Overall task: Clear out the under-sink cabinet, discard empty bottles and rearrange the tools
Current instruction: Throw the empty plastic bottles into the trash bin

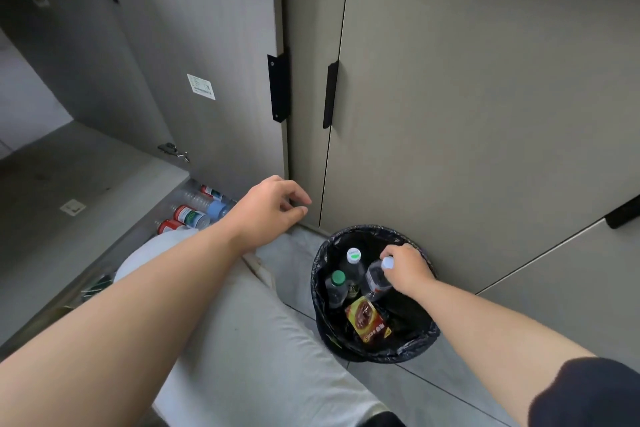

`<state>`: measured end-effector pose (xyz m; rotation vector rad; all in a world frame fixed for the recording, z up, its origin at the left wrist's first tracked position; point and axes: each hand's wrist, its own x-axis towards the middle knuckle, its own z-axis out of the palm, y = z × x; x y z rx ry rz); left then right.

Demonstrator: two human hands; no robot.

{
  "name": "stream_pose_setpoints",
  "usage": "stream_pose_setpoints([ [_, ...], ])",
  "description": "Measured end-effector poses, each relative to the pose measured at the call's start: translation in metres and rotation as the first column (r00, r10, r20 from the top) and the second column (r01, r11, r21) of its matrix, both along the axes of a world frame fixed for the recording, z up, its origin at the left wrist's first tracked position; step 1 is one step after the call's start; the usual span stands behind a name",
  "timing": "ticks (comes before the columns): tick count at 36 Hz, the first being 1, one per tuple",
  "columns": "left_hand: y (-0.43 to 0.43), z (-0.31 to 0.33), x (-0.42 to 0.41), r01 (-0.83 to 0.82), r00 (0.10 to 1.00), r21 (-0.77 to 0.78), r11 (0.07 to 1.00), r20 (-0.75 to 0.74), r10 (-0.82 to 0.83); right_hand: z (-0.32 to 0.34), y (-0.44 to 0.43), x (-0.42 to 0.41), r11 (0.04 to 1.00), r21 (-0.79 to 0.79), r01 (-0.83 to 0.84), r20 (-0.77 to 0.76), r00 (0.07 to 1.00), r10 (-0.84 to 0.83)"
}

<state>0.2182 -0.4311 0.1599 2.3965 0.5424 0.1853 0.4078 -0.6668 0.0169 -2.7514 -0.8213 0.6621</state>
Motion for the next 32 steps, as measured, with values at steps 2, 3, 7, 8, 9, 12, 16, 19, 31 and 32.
stream_pose_setpoints([
  [2, 0.001, 0.000, -0.001, -0.006, 1.000, 0.001, 1.000, -0.011, 0.006, -0.007, 0.001, -0.001, 0.999, -0.037, 0.005, -0.008, 1.000, -0.006],
  [3, 0.002, 0.000, -0.001, -0.009, 1.000, 0.000, 1.000, -0.013, 0.009, -0.009, 0.001, -0.002, 0.998, -0.058, 0.008, -0.016, 1.000, -0.009],
  [7, 0.005, -0.001, -0.002, -0.009, 1.000, -0.012, 1.000, -0.012, 0.009, -0.017, 0.001, -0.002, 0.993, -0.115, 0.008, -0.040, 0.999, -0.012],
  [8, 0.005, -0.002, -0.002, -0.008, 1.000, -0.014, 1.000, -0.014, 0.008, -0.017, 0.002, -0.002, 0.993, -0.121, 0.009, -0.042, 0.999, -0.014],
  [9, 0.006, -0.002, -0.002, -0.008, 1.000, -0.017, 1.000, -0.019, 0.008, -0.017, 0.003, -0.002, 0.992, -0.126, 0.008, -0.042, 0.999, -0.014],
  [12, 0.006, -0.003, -0.002, -0.009, 1.000, -0.026, 1.000, -0.027, 0.008, -0.011, 0.004, -0.004, 0.987, -0.161, -0.014, -0.024, 1.000, 0.010],
  [16, 0.007, -0.004, -0.002, -0.015, 0.999, -0.038, 0.999, -0.029, 0.014, 0.013, 0.011, -0.011, 0.984, -0.176, 0.006, 0.158, 0.987, 0.022],
  [19, 0.008, -0.004, -0.003, -0.031, 0.999, -0.048, 0.998, -0.028, 0.030, 0.040, 0.029, -0.018, 1.000, 0.008, -0.021, 0.251, 0.968, 0.018],
  [31, 0.114, 0.007, -0.074, -0.347, 0.933, -0.283, 0.894, -0.201, 0.299, 0.123, 0.191, -0.076, 0.693, 0.540, -0.479, 0.204, 0.872, 0.444],
  [32, 0.127, 0.000, -0.089, -0.398, 0.914, -0.306, 0.865, -0.219, 0.343, 0.123, 0.207, -0.080, 0.693, 0.516, -0.504, 0.185, 0.855, 0.484],
])
